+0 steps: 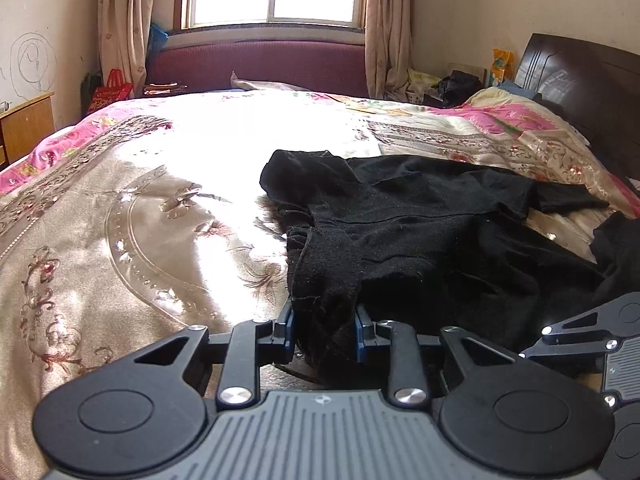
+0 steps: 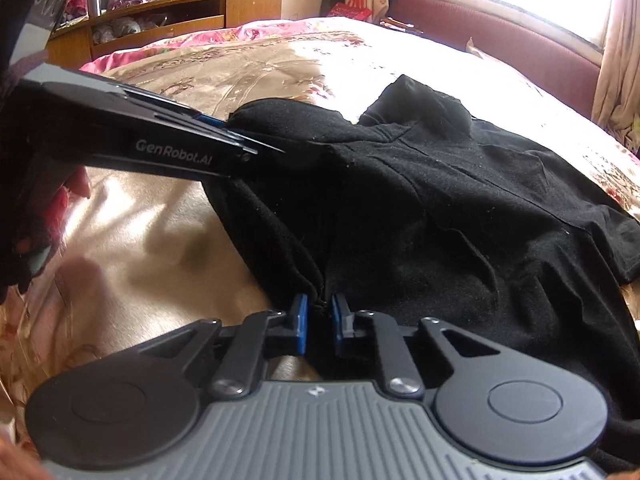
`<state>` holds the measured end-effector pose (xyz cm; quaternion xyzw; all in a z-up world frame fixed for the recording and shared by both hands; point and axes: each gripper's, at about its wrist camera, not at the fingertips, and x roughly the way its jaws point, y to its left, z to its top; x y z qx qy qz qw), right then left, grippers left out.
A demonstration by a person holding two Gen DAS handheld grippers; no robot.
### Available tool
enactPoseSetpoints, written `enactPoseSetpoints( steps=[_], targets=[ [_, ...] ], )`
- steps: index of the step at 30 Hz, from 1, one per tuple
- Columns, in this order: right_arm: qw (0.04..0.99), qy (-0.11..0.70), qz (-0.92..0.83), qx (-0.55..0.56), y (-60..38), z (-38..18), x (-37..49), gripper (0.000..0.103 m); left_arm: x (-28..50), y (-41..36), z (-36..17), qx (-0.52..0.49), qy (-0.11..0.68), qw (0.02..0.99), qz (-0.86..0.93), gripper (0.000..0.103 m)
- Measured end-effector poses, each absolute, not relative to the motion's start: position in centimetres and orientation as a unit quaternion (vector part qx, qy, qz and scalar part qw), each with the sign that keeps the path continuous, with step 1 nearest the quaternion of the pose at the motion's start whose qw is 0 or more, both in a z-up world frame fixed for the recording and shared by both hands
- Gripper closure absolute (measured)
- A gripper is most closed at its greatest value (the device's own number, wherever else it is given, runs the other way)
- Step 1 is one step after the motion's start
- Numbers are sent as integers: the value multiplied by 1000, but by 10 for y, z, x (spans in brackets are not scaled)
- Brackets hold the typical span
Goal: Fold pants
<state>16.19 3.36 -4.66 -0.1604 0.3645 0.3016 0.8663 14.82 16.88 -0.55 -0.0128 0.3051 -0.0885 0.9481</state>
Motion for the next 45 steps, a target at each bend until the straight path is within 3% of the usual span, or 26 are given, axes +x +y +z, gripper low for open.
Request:
enactPoseSetpoints(
  steps=[6, 11, 17, 21, 23, 33, 36, 40, 42, 43, 45],
  targets=[
    [844, 364, 363, -151, 86, -43, 147, 89, 130, 218, 2, 4, 312, 950, -22, 62],
    [844, 362, 375, -125, 97, -37, 129, 82, 111, 232, -5, 25, 330, 944, 11, 60],
    [869, 381, 308, -59, 4, -9, 117, 71, 87, 212, 4, 72, 311, 947, 24, 59],
    [900, 393, 189, -19, -83, -2, 116, 69, 69, 203, 15, 69, 304, 949, 41, 59],
    [911, 395, 118, 9, -132, -3, 118, 63, 60, 194, 20, 63, 299, 951, 44, 59],
    [910, 339, -122, 206, -314, -17, 160, 53, 73, 51, 22, 96, 295, 943, -121, 57],
    [905, 321, -169, 224, -335, -23, 183, 39, 80, 3, 18, 116, 291, 934, -174, 56],
    [886, 323, -181, 279, -367, -39, 214, 38, 89, -38, 16, 127, 294, 924, -211, 56],
    [883, 325, -185, 285, -378, -42, 221, 63, 93, -48, 15, 129, 298, 920, -218, 56],
    [882, 325, -180, 292, -382, -38, 219, 98, 93, -54, 15, 131, 298, 920, -220, 55],
    [893, 296, -154, 302, -384, -21, 201, 97, 96, -57, 15, 128, 299, 918, -226, 55]
  ],
)
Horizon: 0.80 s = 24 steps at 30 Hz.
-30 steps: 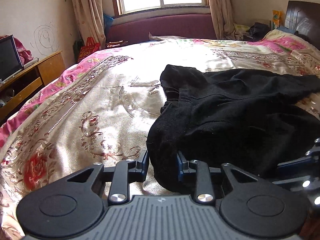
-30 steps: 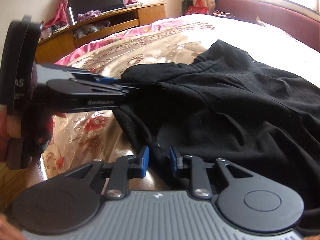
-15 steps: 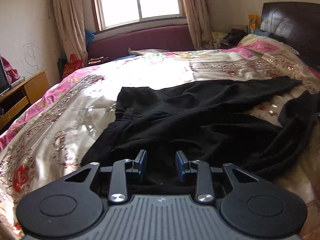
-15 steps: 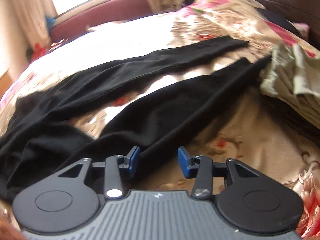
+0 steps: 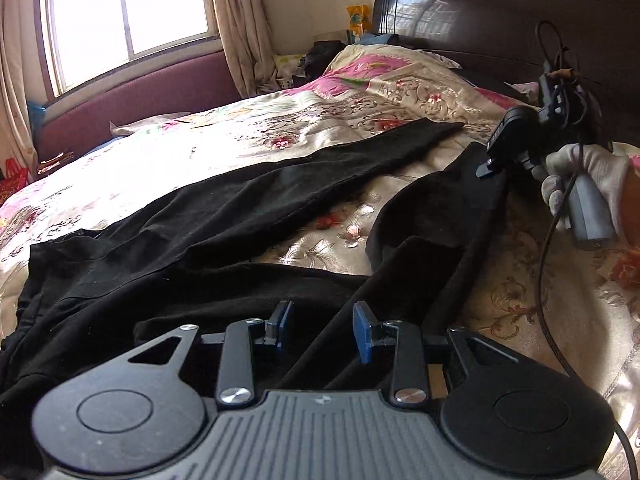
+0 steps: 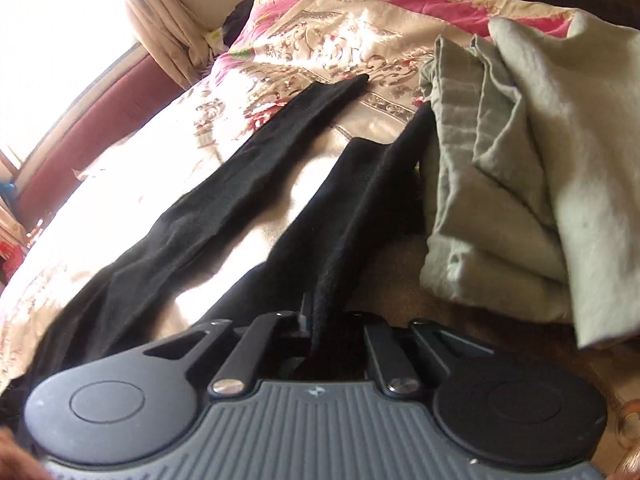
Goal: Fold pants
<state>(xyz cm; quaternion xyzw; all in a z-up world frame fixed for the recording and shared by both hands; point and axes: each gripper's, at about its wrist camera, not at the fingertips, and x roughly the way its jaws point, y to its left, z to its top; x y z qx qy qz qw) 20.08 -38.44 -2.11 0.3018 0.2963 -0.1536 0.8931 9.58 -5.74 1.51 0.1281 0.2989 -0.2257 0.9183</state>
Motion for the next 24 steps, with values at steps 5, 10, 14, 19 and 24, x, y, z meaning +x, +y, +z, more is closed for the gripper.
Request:
enactPoseSetpoints(
  steps=[5, 10, 14, 19, 24],
  targets=[
    [952, 187, -128, 204, -365, 46, 128, 98, 95, -64, 8, 128, 299, 914, -240, 55],
    [933, 285, -193, 102, -362, 14, 117, 92, 98, -77, -16, 127, 334, 899, -254, 55],
    [907, 334, -218, 135, -378, -8, 107, 84, 87, -78, -21, 143, 340, 890, -268, 55],
    [919, 302, -246, 53, -362, 17, 87, 71, 88, -68, -13, 125, 333, 895, -270, 54],
    [916, 309, -257, 14, -357, 19, 87, 61, 97, -61, -9, 115, 325, 900, -266, 52]
  ],
)
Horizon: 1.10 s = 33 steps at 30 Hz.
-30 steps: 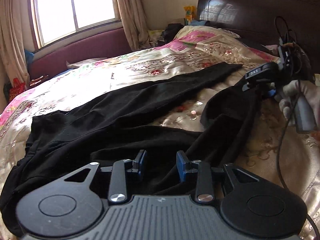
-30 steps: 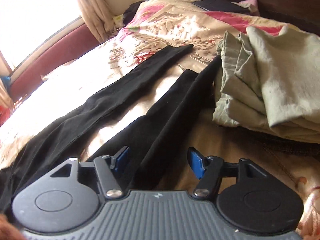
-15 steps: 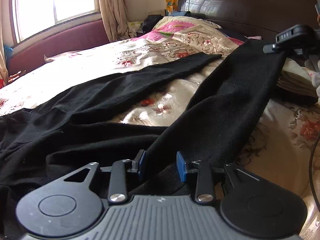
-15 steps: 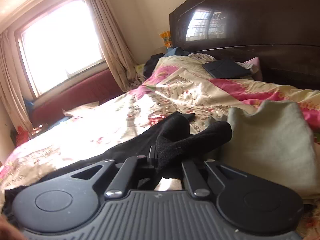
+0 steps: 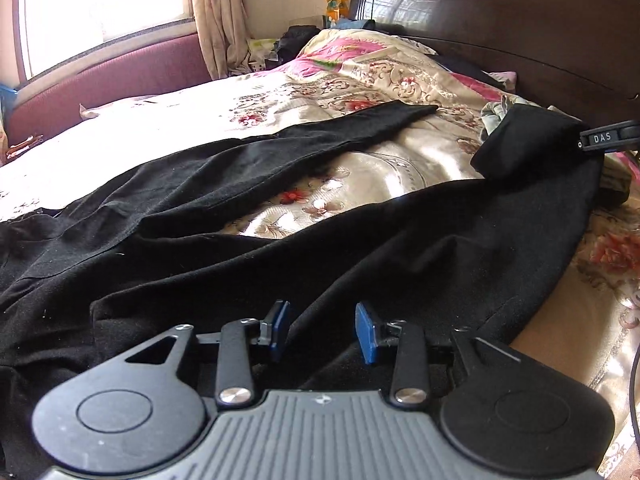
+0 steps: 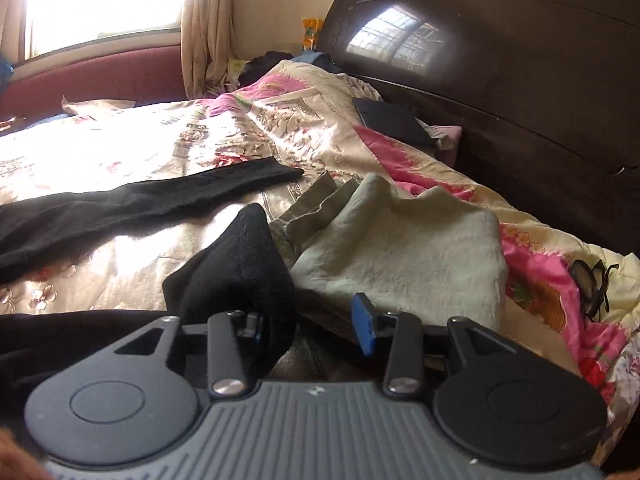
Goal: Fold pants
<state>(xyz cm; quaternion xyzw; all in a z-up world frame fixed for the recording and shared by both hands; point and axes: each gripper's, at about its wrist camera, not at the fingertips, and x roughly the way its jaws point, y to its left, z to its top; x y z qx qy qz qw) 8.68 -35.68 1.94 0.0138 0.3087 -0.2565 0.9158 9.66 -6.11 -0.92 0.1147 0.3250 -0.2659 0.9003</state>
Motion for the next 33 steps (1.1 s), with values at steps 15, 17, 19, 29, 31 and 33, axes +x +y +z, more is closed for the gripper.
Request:
enactPoseSetpoints(
  steps=[15, 17, 19, 29, 31, 33],
  targets=[
    [861, 387, -269, 189, -405, -12, 40, 52, 98, -63, -26, 126, 340, 892, -270, 47],
    [876, 386, -267, 117, -392, -8, 39, 50, 97, -63, -26, 128, 340, 892, -270, 47],
    [889, 374, -258, 62, -381, -3, 34, 43, 98, -65, -27, 131, 340, 891, -271, 47],
    [920, 342, -181, 68, -382, 17, 47, 33, 97, -71, -24, 140, 334, 891, -275, 47],
    [920, 352, -147, 88, -383, 17, 66, 34, 94, -74, -22, 152, 332, 890, -273, 47],
    [921, 352, -115, 118, -387, 22, 68, 34, 88, -75, -20, 166, 324, 890, -274, 46]
  ],
)
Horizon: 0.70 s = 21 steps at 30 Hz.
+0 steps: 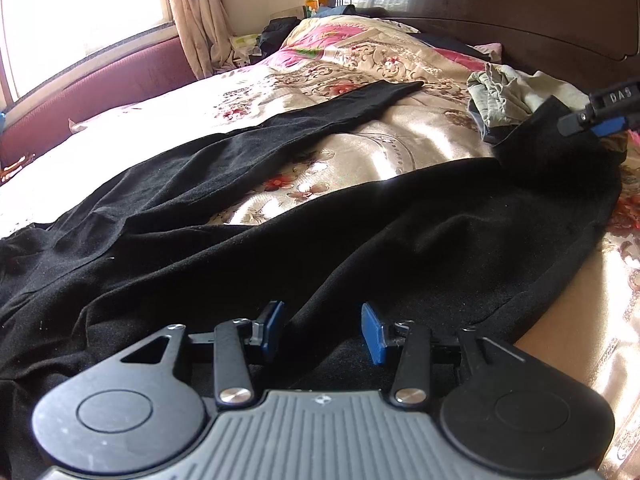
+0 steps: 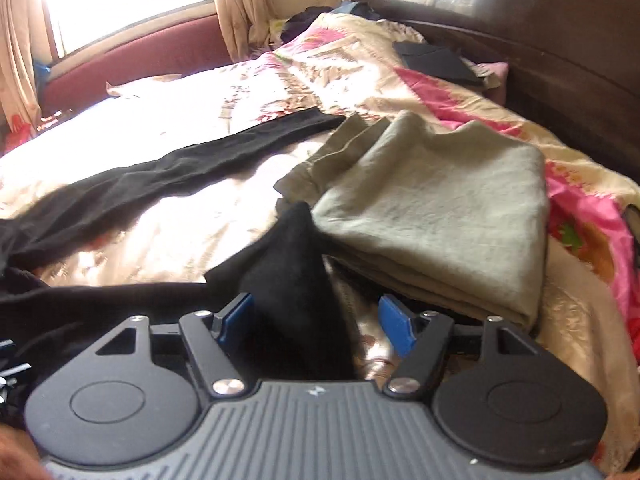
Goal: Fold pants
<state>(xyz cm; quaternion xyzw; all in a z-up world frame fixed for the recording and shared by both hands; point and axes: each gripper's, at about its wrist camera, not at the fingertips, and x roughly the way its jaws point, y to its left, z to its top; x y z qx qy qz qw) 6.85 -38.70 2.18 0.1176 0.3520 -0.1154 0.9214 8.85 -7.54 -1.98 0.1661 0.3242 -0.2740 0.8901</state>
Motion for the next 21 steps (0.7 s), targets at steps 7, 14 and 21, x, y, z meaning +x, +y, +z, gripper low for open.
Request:
enactPoseSetpoints(
  steps=[7, 14, 21],
  targets=[
    [922, 354, -121, 101, -398, 10, 86, 32, 89, -86, -21, 161, 331, 884, -288, 44],
    [896, 368, -122, 217, -425, -4, 78, 95, 86, -88, -16, 162, 328, 884, -290, 43],
    [880, 345, -241, 222, -461, 2, 21, 96, 90, -86, -17, 148, 325, 889, -286, 43]
  ],
)
